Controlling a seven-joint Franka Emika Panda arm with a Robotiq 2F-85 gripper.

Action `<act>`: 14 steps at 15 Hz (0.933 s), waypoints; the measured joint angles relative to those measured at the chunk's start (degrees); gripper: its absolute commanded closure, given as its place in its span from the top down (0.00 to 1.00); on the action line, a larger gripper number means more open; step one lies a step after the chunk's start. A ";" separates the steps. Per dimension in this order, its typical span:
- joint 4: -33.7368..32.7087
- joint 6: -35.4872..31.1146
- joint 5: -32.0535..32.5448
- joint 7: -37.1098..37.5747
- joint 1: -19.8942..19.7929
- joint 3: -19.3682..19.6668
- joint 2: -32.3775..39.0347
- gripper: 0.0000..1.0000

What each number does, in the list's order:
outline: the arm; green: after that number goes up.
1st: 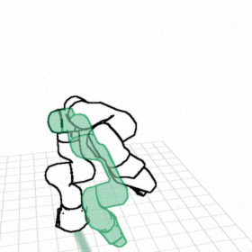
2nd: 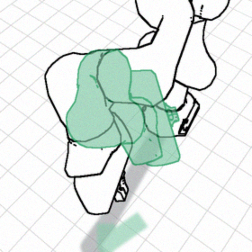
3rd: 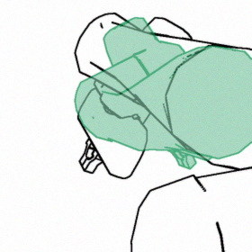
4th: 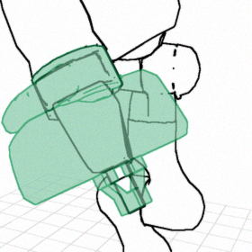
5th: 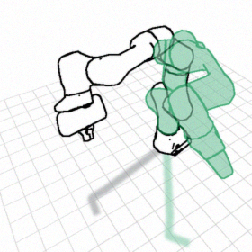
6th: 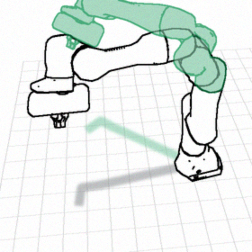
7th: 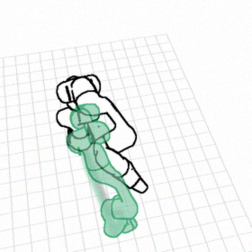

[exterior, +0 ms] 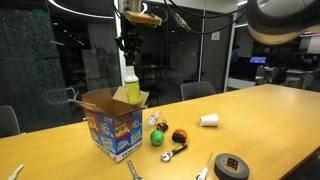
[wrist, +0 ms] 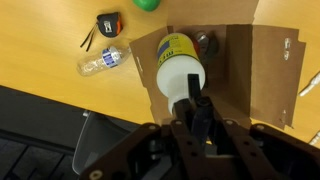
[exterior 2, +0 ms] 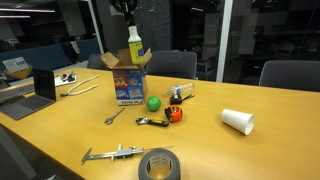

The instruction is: Pick up the bottle from the table and put it in the box

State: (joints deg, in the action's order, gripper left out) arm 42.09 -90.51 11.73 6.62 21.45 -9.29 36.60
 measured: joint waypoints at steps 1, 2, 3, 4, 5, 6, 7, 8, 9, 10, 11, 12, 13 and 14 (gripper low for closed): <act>-0.41 -0.92 -0.26 -0.36 -0.33 -0.02 0.75 0.19; -0.83 -1.51 -0.80 -0.68 -0.68 -0.03 1.48 0.19; -1.31 -1.99 -1.48 -0.96 -1.05 -0.07 2.21 0.19; -1.69 -2.25 -2.19 -1.12 -1.40 -0.12 2.82 0.19; -2.12 -2.33 -2.92 -1.18 -1.74 -0.18 3.38 0.19; -2.60 -2.34 -3.60 -1.21 -2.01 -0.22 3.86 0.19; -2.93 -2.34 -4.21 -1.22 -2.18 -0.24 4.23 0.19; -3.18 -2.30 -4.66 -1.22 -2.29 -0.32 4.51 0.19; -3.42 -2.26 -5.00 -1.22 -2.30 -0.41 4.75 0.19; -3.60 -2.22 -5.32 -1.22 -2.27 -0.55 4.90 0.20; -3.81 -2.18 -5.44 -1.22 -2.21 -0.79 5.03 0.50; -4.01 -2.08 -5.44 -1.22 -2.10 -1.01 5.15 0.51; -4.19 -1.78 -5.44 -1.22 -1.94 -1.17 5.23 0.55; -4.33 -1.51 -5.45 -1.22 -1.80 -1.30 5.23 0.64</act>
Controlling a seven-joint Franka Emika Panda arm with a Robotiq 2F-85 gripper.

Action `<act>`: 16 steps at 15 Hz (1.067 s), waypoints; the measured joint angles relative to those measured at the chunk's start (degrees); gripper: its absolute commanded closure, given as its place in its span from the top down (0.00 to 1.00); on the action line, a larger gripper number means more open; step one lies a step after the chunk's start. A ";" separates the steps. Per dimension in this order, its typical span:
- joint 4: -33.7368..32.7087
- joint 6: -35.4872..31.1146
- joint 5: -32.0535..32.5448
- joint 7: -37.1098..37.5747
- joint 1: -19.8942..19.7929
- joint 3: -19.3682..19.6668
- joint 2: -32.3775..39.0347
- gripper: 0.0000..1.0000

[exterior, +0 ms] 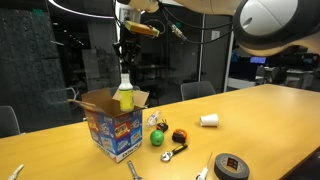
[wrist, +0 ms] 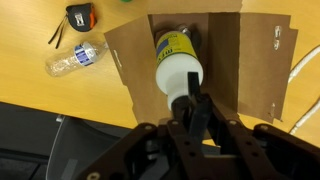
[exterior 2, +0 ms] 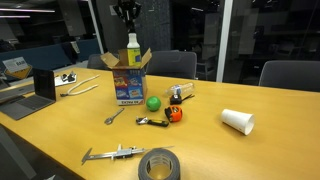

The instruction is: Pick up the bottle from the table and put it in the box

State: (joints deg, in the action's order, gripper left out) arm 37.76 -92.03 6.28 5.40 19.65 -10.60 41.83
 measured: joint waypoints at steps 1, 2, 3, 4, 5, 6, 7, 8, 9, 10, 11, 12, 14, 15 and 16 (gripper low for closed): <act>-0.33 0.25 0.00 0.00 0.13 -0.14 -0.01 0.71; -0.71 0.54 0.00 0.00 0.24 -0.25 -0.01 0.80; -1.10 0.77 0.00 0.00 0.32 -0.38 -0.01 0.87; -1.43 0.99 0.00 0.00 0.36 -0.49 -0.01 0.94; -1.66 1.20 0.00 0.00 0.36 -0.59 -0.01 1.00; -1.83 1.42 0.00 0.00 0.36 -0.67 -0.01 1.00; -1.98 1.74 0.00 0.00 0.36 -0.73 -0.01 1.00; -2.13 2.45 0.00 0.00 0.36 -0.74 -0.01 1.00; -2.36 3.84 0.21 -0.02 0.36 -0.67 -0.02 1.00; -2.66 5.73 0.73 -0.06 0.38 -0.48 -0.09 1.00; -2.94 7.97 1.75 -0.13 0.38 -0.17 -0.34 1.00; -3.07 10.27 2.91 -0.20 0.34 0.35 -0.89 1.00; -3.09 15.17 5.34 -0.41 0.02 1.82 -2.88 1.00; -3.06 17.46 6.19 -0.55 -0.39 2.54 -4.14 1.00; -2.93 19.49 6.72 -0.72 -0.98 3.19 -5.48 1.00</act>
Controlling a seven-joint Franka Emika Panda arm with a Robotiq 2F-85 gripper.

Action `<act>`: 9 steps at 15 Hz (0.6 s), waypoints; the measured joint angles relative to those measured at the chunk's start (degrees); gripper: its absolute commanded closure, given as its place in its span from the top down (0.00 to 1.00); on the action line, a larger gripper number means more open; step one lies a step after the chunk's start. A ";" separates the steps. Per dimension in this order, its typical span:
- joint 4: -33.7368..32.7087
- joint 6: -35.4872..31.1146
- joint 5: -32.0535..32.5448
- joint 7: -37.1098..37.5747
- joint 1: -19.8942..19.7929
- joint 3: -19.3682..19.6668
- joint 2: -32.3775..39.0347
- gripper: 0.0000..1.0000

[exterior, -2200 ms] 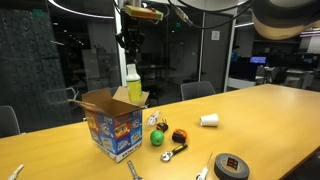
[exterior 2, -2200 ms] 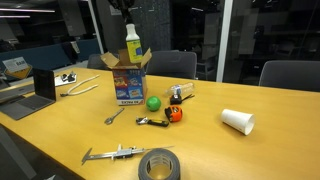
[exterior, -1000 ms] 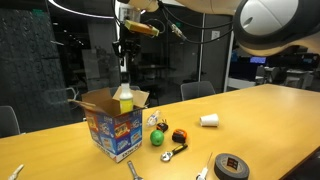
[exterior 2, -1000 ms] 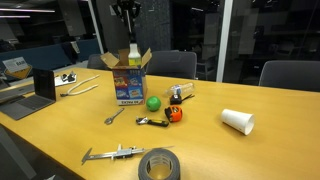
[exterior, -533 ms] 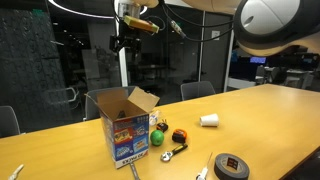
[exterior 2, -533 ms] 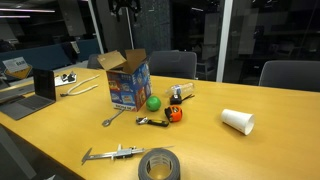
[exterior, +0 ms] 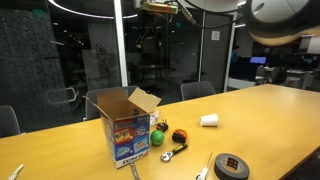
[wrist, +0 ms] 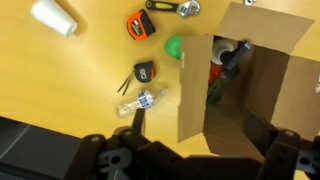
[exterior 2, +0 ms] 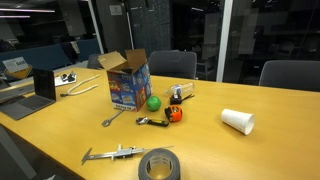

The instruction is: Pick up the bottle from the table and put it in the box

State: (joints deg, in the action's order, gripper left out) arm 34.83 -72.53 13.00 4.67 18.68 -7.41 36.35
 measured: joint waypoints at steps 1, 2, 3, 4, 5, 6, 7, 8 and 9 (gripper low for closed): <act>0.29 1.73 0.09 -0.21 -0.80 0.47 -1.34 1.00; 0.82 3.01 0.09 -0.35 -1.80 0.74 -2.72 1.00; 1.76 3.71 0.03 -0.37 -2.92 0.84 -4.11 1.00; 3.04 3.95 -0.17 -0.35 -4.10 0.87 -5.44 1.00; 4.65 4.03 -0.72 -0.20 -5.26 0.88 -6.68 1.00; 6.57 4.07 -1.36 -0.01 -6.40 0.89 -7.87 1.00; 8.89 4.08 -2.16 0.35 -7.55 0.90 -9.05 1.00; 11.40 3.99 -2.91 1.01 -8.63 0.93 -10.19 1.00; 14.11 3.65 -3.52 1.76 -9.68 0.99 -11.34 1.00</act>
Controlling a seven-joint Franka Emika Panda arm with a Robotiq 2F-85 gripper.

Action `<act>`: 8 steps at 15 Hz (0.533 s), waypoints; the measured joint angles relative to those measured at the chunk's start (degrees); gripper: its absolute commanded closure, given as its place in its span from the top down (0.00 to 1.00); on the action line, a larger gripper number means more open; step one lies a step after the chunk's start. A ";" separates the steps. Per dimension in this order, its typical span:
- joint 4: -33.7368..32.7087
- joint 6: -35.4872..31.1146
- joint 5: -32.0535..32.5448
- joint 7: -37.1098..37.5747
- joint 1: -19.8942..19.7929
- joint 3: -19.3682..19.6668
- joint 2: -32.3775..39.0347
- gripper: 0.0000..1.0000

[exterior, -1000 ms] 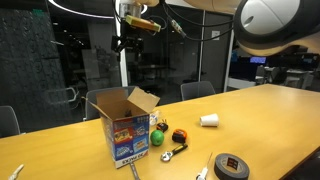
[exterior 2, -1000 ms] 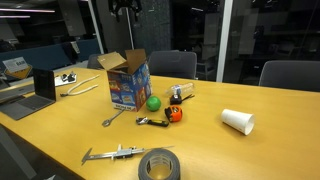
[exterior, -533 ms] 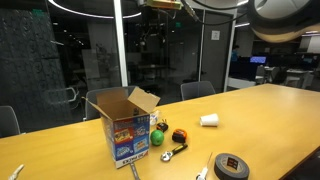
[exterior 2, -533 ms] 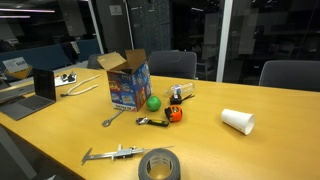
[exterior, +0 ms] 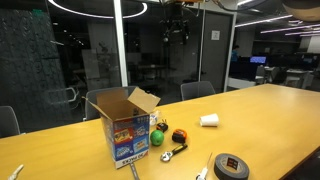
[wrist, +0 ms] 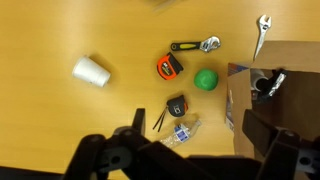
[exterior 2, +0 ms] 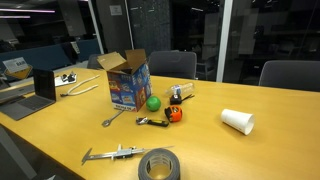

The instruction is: Pick up the bottle from the table and put it in the box

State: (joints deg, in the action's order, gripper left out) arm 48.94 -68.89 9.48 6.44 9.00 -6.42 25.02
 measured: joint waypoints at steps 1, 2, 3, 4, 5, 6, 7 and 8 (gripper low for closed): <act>2.69 -0.51 -0.53 0.78 -0.97 0.09 -1.09 1.00; 5.55 -1.74 -1.02 1.52 -1.92 0.24 -2.18 1.00; 8.40 -3.37 -1.32 2.12 -2.78 0.42 -3.24 1.00; 11.24 -5.01 -1.64 2.59 -3.56 0.61 -4.25 1.00; 14.13 -6.84 -1.87 2.90 -4.31 0.78 -5.23 1.00; 17.06 -8.86 -1.90 3.17 -4.98 0.97 -6.23 1.00; 19.93 -10.92 -1.90 3.47 -5.59 1.14 -7.25 1.00; 22.84 -12.97 -1.91 3.76 -6.19 1.32 -8.29 1.00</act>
State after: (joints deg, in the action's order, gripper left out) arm 71.78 -81.86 7.57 10.20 2.81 -5.10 16.73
